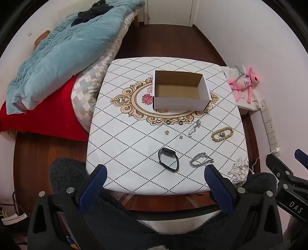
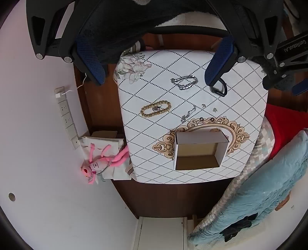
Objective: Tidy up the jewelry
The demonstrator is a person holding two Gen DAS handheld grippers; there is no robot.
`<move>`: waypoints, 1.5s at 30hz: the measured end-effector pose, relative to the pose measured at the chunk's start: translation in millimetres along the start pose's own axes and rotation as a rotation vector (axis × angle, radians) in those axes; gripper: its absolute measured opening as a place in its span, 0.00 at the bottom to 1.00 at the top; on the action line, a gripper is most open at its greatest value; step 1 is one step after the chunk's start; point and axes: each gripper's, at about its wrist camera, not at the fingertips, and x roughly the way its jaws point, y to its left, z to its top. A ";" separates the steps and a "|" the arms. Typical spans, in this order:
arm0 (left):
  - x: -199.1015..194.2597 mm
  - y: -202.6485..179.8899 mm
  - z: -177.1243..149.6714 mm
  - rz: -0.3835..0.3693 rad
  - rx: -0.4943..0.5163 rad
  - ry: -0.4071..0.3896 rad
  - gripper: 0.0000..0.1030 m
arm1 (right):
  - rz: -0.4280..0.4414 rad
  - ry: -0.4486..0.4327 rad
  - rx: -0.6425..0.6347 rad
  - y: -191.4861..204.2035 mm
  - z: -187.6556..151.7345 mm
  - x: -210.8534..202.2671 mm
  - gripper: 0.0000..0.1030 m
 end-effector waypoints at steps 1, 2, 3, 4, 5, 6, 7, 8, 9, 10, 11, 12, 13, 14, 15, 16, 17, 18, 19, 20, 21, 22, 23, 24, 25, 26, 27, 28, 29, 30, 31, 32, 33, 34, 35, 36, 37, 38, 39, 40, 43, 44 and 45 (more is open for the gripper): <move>-1.7 -1.2 1.5 0.001 0.001 0.000 1.00 | 0.001 0.001 0.000 -0.2 0.1 0.0 1.00; -2.9 -2.0 2.8 0.002 0.001 -0.001 1.00 | 0.002 0.003 0.001 -0.4 0.2 -0.1 1.00; -3.5 -2.1 3.6 0.000 0.001 -0.002 1.00 | 0.003 0.003 0.001 -0.8 0.4 -0.2 1.00; -6.7 -4.2 4.3 -0.001 0.003 -0.003 1.00 | 0.002 0.004 0.002 -1.2 0.8 -0.4 1.00; -8.7 -4.5 5.2 -0.002 0.006 -0.003 1.00 | 0.002 0.005 0.003 -1.8 1.3 -0.6 1.00; -10.1 -5.0 6.1 -0.002 0.007 -0.003 1.00 | -0.001 -0.001 -0.002 -0.3 0.1 -1.0 1.00; -10.8 -5.2 6.6 -0.003 0.007 -0.004 1.00 | -0.001 -0.002 -0.001 -0.3 0.3 -1.2 1.00; -9.9 -5.4 5.9 -0.004 0.005 -0.008 1.00 | -0.001 -0.003 -0.001 1.3 0.3 -0.9 1.00; -9.1 -6.6 5.9 -0.004 0.006 -0.010 1.00 | 0.000 -0.003 0.000 1.8 0.6 -2.8 1.00; -9.5 -7.8 6.8 -0.004 0.007 -0.011 1.00 | 0.001 -0.003 0.001 2.0 0.9 -2.4 1.00; -12.6 -3.9 3.5 -0.011 0.010 -0.020 1.00 | 0.001 -0.003 0.001 2.2 1.2 -1.9 1.00; -13.3 -4.4 3.8 -0.010 0.011 -0.022 1.00 | 0.001 -0.002 0.002 2.3 1.5 -1.1 1.00; -13.2 -4.7 3.3 -0.010 0.012 -0.024 1.00 | 0.002 -0.005 0.000 2.2 0.2 -3.5 1.00; -13.4 -5.1 3.3 -0.010 0.014 -0.024 1.00 | 0.001 -0.005 -0.001 2.5 -0.2 -4.0 1.00; -13.2 -4.4 3.0 -0.011 0.012 -0.024 1.00 | 0.000 -0.006 0.000 2.9 -0.4 -4.3 1.00; -13.3 -4.6 3.0 -0.013 0.012 -0.024 1.00 | 0.002 -0.007 -0.001 2.2 -0.8 -2.9 1.00; -13.0 -5.1 3.1 -0.013 0.014 -0.024 1.00 | 0.002 -0.006 -0.001 2.4 -0.7 -2.8 1.00; -12.9 -5.7 2.7 -0.012 0.014 -0.024 1.00 | 0.003 -0.006 -0.001 1.8 -0.8 -2.3 1.00; -12.8 -6.2 2.7 -0.012 0.014 -0.024 1.00 | 0.004 -0.005 -0.001 1.0 0.5 -1.8 1.00; -12.9 -5.9 2.7 -0.014 0.012 -0.024 1.00 | 0.005 -0.006 -0.001 1.1 0.6 -2.1 1.00; -13.0 -6.2 2.4 -0.013 0.013 -0.025 1.00 | 0.007 -0.006 0.000 0.9 0.6 -1.9 1.00; -13.3 -6.1 2.3 -0.014 0.014 -0.026 1.00 | 0.007 -0.005 0.000 0.9 0.9 -1.7 1.00; -13.4 -5.8 2.5 -0.015 0.013 -0.025 1.00 | 0.007 -0.005 0.002 2.1 1.1 -3.3 1.00; -13.5 -6.2 2.4 -0.016 0.013 -0.025 1.00 | 0.008 -0.006 0.003 2.0 0.5 -3.1 1.00; -13.4 -6.1 2.8 -0.014 0.013 -0.025 1.00 | 0.012 -0.005 0.003 1.7 0.6 -3.3 1.00; -13.5 -6.6 2.8 -0.014 0.013 -0.024 1.00 | 0.015 -0.003 0.004 1.9 -0.2 -3.3 1.00; -13.7 -6.6 2.9 -0.015 0.013 -0.024 1.00 | 0.017 -0.003 0.006 2.3 -1.5 -3.2 1.00; -13.8 -6.7 3.0 -0.015 0.013 -0.024 1.00 | 0.021 -0.001 0.008 1.9 -2.3 -2.5 1.00; -14.0 -6.7 2.6 -0.015 0.013 -0.024 1.00 | 0.024 0.001 0.010 2.1 -2.8 -2.2 1.00; -14.0 -6.9 2.4 -0.016 0.012 -0.024 1.00 | 0.027 0.004 0.011 2.7 -3.2 -2.3 1.00; -14.0 -6.9 2.1 -0.016 0.013 -0.025 1.00 | 0.030 0.007 0.013 1.9 -3.2 -1.4 1.00; -14.1 -7.2 1.9 -0.015 0.014 -0.025 1.00 | 0.031 0.008 0.013 2.2 -3.5 -1.4 1.00; -14.2 -7.2 1.7 -0.015 0.014 -0.025 1.00 | 0.032 0.009 0.013 2.5 -3.6 -1.3 1.00; -14.3 -7.2 1.7 -0.016 0.013 -0.026 1.00 | 0.033 0.011 0.014 1.5 -2.8 -0.2 1.00; -13.9 -6.7 1.9 -0.016 0.014 -0.026 1.00 | 0.033 0.011 0.014 1.6 -2.8 -0.3 1.00; -13.9 -7.1 1.9 -0.016 0.014 -0.025 1.00 | 0.034 0.011 0.015 1.7 -2.9 -0.1 1.00; -14.0 -6.8 2.0 -0.016 0.013 -0.025 1.00 | 0.033 0.010 0.014 1.9 -2.9 -0.4 1.00; -13.9 -6.8 2.1 -0.016 0.014 -0.025 1.00 | 0.033 0.010 0.014 2.0 -3.0 -0.5 1.00; -14.1 -7.3 2.0 -0.016 0.014 -0.026 1.00 | 0.033 0.009 0.015 2.0 -3.2 -0.5 1.00; -14.2 -7.3 2.0 -0.016 0.014 -0.026 1.00 | 0.033 0.010 0.013 1.8 -2.8 -0.5 1.00; -15.0 -8.3 1.1 -0.017 0.013 -0.027 1.00 | 0.034 0.010 0.014 1.8 -2.1 -0.3 1.00; -14.8 -7.4 1.4 -0.017 0.015 -0.027 1.00 | 0.033 0.010 0.014 1.6 -2.1 -0.3 1.00; -15.1 -8.0 1.2 -0.017 0.015 -0.027 1.00 | 0.033 0.010 0.014 1.4 -2.1 -0.3 1.00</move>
